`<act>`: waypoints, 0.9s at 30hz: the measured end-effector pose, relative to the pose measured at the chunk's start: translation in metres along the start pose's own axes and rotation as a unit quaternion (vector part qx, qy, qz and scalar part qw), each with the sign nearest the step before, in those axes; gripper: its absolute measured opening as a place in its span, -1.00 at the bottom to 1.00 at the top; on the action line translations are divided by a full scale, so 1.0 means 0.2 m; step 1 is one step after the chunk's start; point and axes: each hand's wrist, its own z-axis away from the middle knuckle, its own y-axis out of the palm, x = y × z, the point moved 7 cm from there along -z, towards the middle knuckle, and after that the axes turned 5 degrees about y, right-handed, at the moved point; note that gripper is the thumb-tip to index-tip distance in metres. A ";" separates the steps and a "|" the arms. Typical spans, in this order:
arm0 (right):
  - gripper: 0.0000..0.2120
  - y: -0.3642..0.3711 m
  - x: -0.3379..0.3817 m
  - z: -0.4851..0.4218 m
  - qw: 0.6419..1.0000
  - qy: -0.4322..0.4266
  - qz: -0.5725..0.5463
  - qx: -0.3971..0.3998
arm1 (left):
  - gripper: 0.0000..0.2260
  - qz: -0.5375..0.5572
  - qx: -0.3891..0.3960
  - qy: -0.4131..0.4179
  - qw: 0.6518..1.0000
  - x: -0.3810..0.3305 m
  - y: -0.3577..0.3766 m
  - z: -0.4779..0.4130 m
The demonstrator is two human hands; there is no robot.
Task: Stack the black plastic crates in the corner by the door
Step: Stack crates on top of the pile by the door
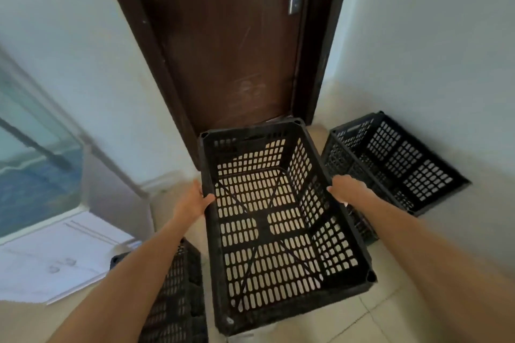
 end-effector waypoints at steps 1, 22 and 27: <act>-0.60 -0.04 -0.03 -0.01 1.000 0.017 -0.006 -0.007 | -0.85 -0.002 0.013 0.020 1.000 -0.06 -0.01 -0.09; -0.65 -0.33 -1.06 -0.42 0.951 0.236 -0.197 -0.036 | -0.81 -0.123 0.159 0.261 0.944 -1.62 0.51 -1.23; -0.62 -0.42 -1.24 -0.52 0.940 0.241 -0.237 -0.040 | -0.82 -0.066 0.147 0.285 0.945 -1.92 0.57 -1.29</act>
